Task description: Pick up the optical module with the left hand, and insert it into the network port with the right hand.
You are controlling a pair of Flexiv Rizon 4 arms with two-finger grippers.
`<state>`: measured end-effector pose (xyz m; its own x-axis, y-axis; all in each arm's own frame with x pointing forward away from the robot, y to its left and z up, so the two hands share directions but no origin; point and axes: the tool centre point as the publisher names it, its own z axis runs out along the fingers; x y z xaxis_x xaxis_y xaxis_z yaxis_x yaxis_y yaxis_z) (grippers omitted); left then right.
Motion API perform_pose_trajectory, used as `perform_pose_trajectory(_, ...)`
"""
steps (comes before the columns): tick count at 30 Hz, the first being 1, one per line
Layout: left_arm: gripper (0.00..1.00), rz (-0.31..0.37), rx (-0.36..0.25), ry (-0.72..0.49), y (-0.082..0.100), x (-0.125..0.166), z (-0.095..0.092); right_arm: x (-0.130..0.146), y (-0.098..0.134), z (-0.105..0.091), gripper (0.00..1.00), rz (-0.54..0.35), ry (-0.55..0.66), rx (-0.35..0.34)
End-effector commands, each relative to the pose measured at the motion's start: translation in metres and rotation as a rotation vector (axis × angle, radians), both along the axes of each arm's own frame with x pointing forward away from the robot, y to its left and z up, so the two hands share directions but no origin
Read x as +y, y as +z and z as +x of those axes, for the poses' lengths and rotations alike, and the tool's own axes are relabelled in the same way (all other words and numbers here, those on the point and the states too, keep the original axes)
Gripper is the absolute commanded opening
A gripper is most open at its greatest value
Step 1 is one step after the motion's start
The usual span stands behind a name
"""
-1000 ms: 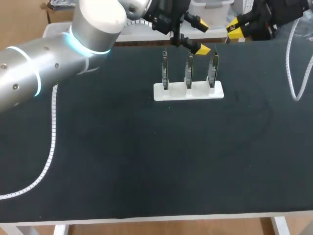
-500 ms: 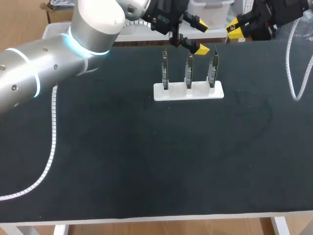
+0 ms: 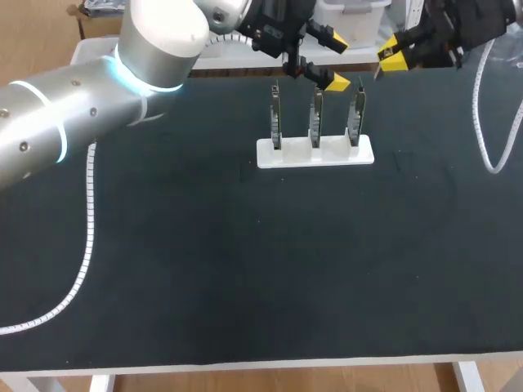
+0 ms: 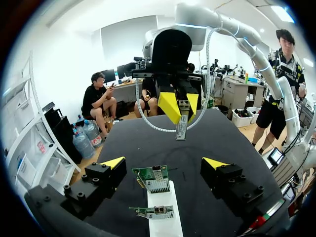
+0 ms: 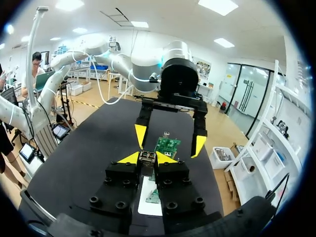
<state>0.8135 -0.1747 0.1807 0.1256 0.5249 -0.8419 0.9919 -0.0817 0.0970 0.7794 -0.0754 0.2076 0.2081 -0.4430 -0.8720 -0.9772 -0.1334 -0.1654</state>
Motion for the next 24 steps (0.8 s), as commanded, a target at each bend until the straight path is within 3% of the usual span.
perform_pose_trajectory(1,1.0,0.004,0.0,0.0,0.001,0.0,0.0,0.006,-0.002,0.009,0.0,0.002,0.034,0.011)
perform_pose_trajectory(24,1.0,0.004,0.0,0.0,0.001,0.0,0.0,0.006,-0.018,0.017,0.0,-0.043,0.101,0.092)
